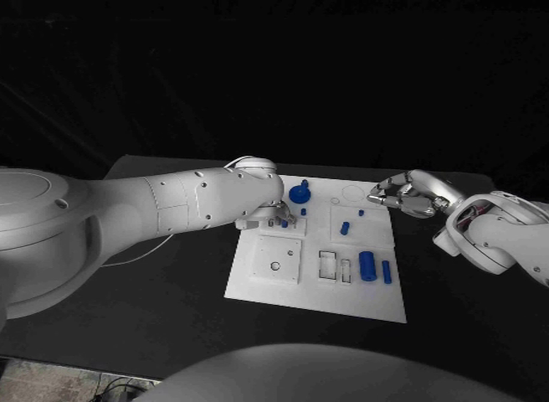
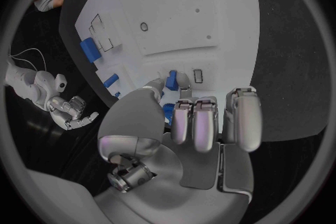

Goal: Assemble the parts on the task board

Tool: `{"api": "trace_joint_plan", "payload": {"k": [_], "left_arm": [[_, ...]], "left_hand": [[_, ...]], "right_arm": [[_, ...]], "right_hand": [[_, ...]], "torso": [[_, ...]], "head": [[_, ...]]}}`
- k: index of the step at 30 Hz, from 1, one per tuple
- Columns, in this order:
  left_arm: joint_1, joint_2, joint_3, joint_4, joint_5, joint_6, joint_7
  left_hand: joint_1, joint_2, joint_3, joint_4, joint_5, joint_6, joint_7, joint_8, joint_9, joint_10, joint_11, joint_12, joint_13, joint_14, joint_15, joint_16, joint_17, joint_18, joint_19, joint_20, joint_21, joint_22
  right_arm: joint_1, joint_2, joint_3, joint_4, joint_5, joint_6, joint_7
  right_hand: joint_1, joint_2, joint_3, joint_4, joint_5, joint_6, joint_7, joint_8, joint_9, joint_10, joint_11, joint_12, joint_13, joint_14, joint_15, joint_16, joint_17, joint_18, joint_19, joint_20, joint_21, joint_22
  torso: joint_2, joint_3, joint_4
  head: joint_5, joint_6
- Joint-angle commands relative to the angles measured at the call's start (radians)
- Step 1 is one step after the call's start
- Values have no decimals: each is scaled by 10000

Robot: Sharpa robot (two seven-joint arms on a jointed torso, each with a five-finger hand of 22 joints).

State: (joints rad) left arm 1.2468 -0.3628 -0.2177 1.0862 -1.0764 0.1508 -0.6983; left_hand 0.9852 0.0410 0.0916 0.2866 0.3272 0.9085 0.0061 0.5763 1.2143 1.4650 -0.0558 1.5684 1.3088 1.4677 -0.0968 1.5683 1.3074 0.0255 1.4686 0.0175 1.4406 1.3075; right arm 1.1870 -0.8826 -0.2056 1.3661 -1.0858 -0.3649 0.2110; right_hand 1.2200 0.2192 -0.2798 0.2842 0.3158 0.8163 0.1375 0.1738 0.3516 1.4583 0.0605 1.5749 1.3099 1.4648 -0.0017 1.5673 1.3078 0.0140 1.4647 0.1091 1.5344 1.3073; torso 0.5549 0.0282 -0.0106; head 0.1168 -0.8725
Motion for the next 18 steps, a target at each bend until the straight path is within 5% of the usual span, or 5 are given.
{"api": "trace_joint_plan", "payload": {"k": [1,13,18], "left_arm": [[0,9,5,20,55,-26,-1476],[-6,20,5,9,-18,-200,-1431],[-5,16,10,-3,-152,-179,-1464]], "left_hand": [[96,9,43,0,31,-82,20,54,9,1054,-51,20,2612,1031,-81,25,2634,117,126,-68,-48,1783],[72,-31,72,49,51,-153,39,37,81,1058,-43,24,2620,1031,-81,25,2634,105,157,-73,-9,1820],[-502,-20,-171,62,-800,-125,59,-9,155,1058,-20,24,2620,1031,-64,25,2634,100,175,-62,0,1849]], "right_arm": [[-13,5,0,-5,-62,142,-17],[-31,19,0,-16,-61,147,-8],[-35,18,0,-17,-60,142,-3]], "right_hand": [[37,70,-8,24,30,6,33,8,-17,1125,-6,-41,2609,1060,66,35,2630,-2,666,71,-43,2452],[31,81,-10,29,32,10,33,9,-18,1125,-5,-41,2609,1060,66,35,2630,-2,665,72,-45,2452],[27,86,-11,32,32,13,34,9,-19,1125,-4,-41,2609,1060,67,35,2630,-4,672,72,-38,2455]], "torso": [[3,-3,3],[3,-4,-1],[7,-8,-15]], "head": [[0,-2],[13,-2],[4,-2]]}}
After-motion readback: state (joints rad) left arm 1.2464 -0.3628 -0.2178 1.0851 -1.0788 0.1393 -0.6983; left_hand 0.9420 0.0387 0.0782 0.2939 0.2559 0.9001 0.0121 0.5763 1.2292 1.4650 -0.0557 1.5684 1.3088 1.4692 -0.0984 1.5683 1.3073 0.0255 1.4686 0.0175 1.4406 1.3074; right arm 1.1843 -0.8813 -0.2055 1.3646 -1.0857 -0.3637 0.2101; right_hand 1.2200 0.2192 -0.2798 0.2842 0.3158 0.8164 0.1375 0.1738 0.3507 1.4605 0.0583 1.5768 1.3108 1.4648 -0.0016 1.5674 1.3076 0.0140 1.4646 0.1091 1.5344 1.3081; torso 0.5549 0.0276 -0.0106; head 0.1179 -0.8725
